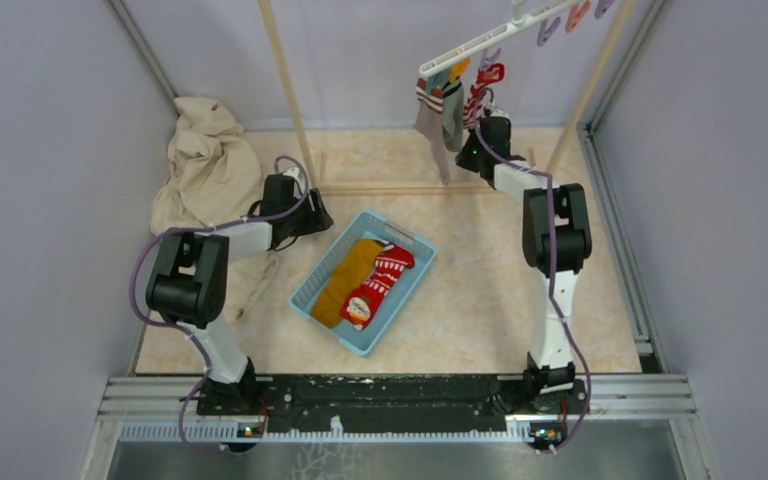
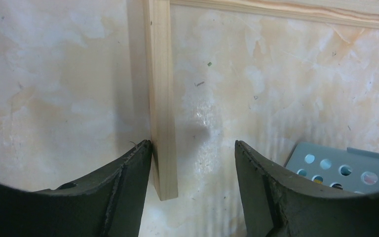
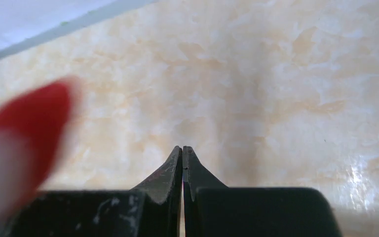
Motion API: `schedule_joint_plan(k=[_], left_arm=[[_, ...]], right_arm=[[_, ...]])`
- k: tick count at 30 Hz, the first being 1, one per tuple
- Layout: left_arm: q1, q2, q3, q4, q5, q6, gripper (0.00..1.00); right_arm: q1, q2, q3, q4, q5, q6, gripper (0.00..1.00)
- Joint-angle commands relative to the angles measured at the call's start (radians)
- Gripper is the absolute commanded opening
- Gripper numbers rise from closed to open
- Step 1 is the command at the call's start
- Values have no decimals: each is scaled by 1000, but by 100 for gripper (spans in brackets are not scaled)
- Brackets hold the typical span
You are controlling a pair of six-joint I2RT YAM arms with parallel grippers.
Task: Clip the socks to the hanger
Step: Move the clothesline to the center of the board.
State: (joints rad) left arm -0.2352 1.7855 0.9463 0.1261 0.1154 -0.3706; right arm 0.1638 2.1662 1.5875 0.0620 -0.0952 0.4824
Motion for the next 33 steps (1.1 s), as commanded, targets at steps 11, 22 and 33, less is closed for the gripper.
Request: schedule_joint_plan(k=[11,22,33], left_arm=[[-10,-46,-65,-4,37,-26,69],[-15,-124,-109,-25,40,-68,70],[-67,-248,-165,-30,25,-98,71]], right_arm=[[91,1,22,-176,92,-172,0],[125,-72,-188,-100,61,-158,0],[169,-129,-339,-24,50,-128,0]])
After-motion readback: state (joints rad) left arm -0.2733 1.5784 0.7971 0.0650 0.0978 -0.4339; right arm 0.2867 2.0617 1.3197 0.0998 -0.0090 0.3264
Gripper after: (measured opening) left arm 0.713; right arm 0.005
